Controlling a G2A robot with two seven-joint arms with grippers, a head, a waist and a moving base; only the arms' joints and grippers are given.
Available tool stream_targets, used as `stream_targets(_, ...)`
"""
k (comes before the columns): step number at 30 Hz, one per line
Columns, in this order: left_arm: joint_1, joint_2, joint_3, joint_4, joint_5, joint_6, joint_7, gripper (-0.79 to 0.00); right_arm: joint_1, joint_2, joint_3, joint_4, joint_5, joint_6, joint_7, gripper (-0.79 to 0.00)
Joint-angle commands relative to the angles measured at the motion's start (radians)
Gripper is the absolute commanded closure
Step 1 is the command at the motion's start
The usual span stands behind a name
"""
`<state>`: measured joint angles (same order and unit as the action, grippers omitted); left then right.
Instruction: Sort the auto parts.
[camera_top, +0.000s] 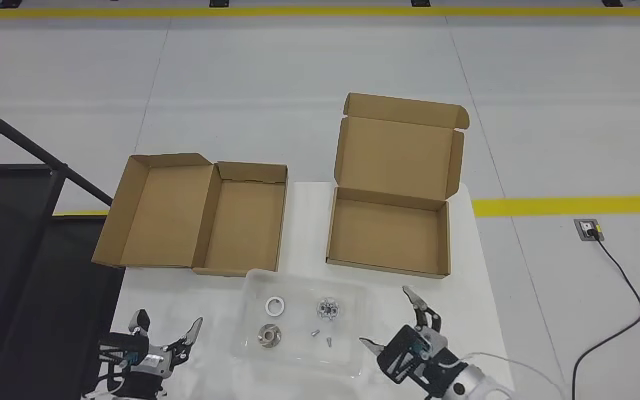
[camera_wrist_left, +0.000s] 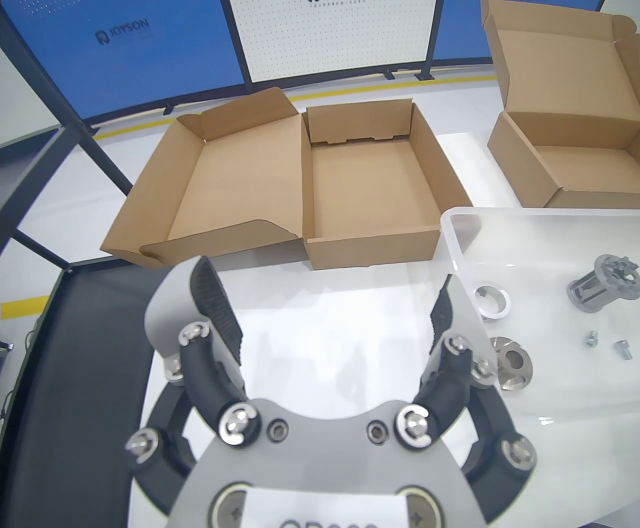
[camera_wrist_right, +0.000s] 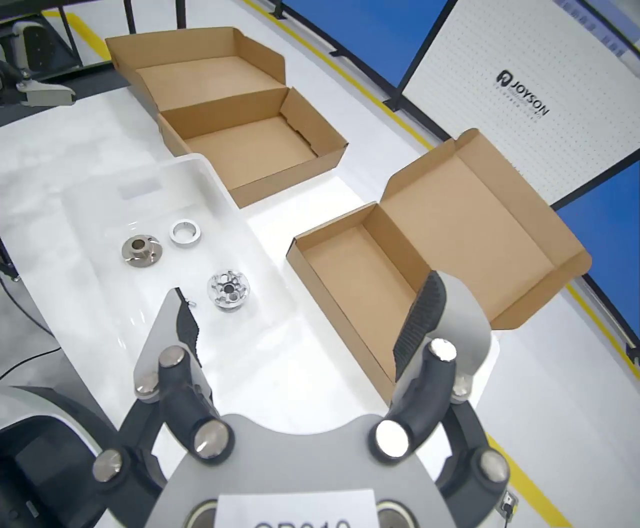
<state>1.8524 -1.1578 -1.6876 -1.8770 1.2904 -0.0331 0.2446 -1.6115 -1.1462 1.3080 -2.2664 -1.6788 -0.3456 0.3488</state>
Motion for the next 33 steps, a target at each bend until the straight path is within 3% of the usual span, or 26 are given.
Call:
stream_targets(1, 0.0, 0.0, 0.0, 0.0, 0.0, 0.0, 0.0, -0.785, -0.002, 0.0, 0.004, 0.0, 0.0, 0.001, -0.023, -0.785)
stream_targets(10, 0.0, 0.0, 0.0, 0.0, 0.0, 0.0, 0.0, -0.785, -0.002, 0.0, 0.004, 0.0, 0.0, 0.001, -0.023, -0.785)
stream_targets(13, 0.0, 0.0, 0.0, 0.0, 0.0, 0.0, 0.0, -0.785, 0.027, 0.001, -0.046, 0.006, -0.034, -0.072, -0.009, -0.785)
stream_targets(18, -0.006, -0.001, 0.001, 0.007, -0.003, -0.002, -0.009, -0.785, 0.252, -0.028, -0.239, 0.109, 0.093, -0.208, 0.157, -0.785)
stream_targets(21, -0.012, -0.003, -0.005, 0.018, -0.014, 0.0, -0.016, -0.785, 0.396, -0.056, -0.355, 0.18, 0.165, -0.23, 0.276, -0.785)
stream_targets(28, -0.008, -0.007, -0.017, 0.017, -0.028, 0.0, -0.019, -0.785, 0.636, -0.129, -0.554, 0.371, 0.288, -0.137, 0.624, -0.785)
stream_targets(33, -0.007, -0.008, -0.019, 0.012, -0.026, 0.006, -0.023, -0.785, 0.744, -0.174, -0.621, 0.521, 0.393, -0.066, 0.722, -0.785)
